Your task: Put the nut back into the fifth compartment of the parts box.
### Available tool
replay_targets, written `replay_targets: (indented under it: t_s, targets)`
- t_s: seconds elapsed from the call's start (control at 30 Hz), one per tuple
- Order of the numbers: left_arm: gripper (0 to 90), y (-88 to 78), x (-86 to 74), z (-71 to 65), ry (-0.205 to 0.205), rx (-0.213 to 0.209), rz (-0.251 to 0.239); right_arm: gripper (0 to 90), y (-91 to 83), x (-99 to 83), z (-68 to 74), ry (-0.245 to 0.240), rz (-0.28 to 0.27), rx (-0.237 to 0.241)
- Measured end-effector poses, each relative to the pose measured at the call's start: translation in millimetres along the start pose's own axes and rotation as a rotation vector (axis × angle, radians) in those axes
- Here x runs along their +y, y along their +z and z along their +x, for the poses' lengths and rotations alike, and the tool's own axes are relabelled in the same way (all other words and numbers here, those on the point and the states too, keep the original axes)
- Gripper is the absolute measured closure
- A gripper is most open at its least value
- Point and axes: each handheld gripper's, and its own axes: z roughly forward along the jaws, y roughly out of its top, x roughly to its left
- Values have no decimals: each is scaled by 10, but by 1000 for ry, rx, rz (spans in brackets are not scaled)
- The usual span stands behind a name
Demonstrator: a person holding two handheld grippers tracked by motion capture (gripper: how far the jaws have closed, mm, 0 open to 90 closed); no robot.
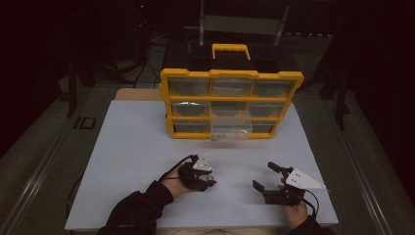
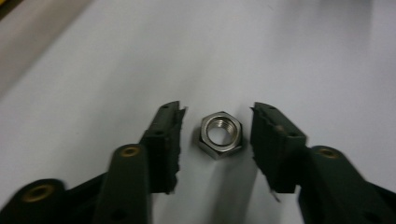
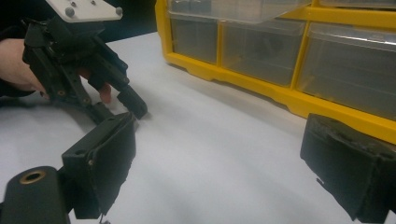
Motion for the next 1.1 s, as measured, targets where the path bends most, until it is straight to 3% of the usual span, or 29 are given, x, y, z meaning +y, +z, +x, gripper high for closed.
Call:
replay_targets:
  t_s: [0.37, 0.7, 1.1]
  targets:
    - [680, 6, 36, -35, 50, -11, 24, 107, 5, -2, 2, 0, 1, 3]
    - [688, -76, 79, -33, 37, -6, 23, 107, 3, -2, -3, 1, 0, 1]
    - [688, -514, 239, 35, -2, 27, -44, 107, 4, -2, 0, 1, 0, 1]
